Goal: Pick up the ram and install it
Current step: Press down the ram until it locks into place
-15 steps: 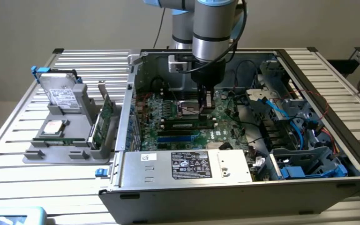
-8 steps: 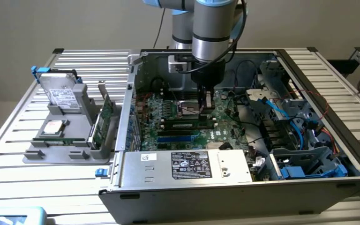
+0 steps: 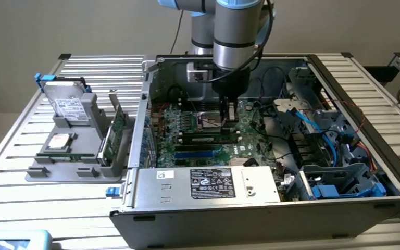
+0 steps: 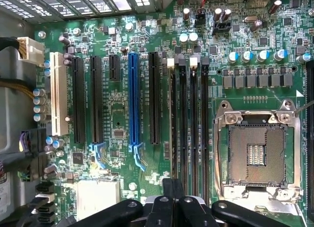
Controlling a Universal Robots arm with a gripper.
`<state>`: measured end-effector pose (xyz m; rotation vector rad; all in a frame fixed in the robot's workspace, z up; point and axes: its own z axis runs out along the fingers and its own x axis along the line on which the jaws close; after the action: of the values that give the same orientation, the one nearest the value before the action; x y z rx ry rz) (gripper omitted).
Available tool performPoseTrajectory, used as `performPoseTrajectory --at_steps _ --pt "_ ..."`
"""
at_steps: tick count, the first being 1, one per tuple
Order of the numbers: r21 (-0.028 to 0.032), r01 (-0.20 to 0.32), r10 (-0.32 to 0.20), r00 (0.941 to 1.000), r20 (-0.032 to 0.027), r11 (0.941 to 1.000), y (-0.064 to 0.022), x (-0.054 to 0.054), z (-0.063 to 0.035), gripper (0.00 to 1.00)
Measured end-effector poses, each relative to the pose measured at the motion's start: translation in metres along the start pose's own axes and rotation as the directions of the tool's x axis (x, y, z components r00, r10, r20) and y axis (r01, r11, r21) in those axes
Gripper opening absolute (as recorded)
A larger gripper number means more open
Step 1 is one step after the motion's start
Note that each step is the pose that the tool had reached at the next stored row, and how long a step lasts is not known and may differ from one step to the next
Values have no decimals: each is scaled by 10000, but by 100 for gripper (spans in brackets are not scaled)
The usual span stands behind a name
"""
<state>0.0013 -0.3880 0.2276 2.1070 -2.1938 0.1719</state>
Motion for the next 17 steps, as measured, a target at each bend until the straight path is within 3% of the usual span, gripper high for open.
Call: performPoseTrajectory --at_steps 11,12,14,17 --pt "19 -2 2 10000 -2 10000 3 -4 30 11" --pt "21 -7 7 10000 17 10000 6 -3 9 11" --pt "20 -3 3 10000 1 10000 22 11 -69 11" --pt "20 -2 2 10000 0 10000 108 25 -133 11"
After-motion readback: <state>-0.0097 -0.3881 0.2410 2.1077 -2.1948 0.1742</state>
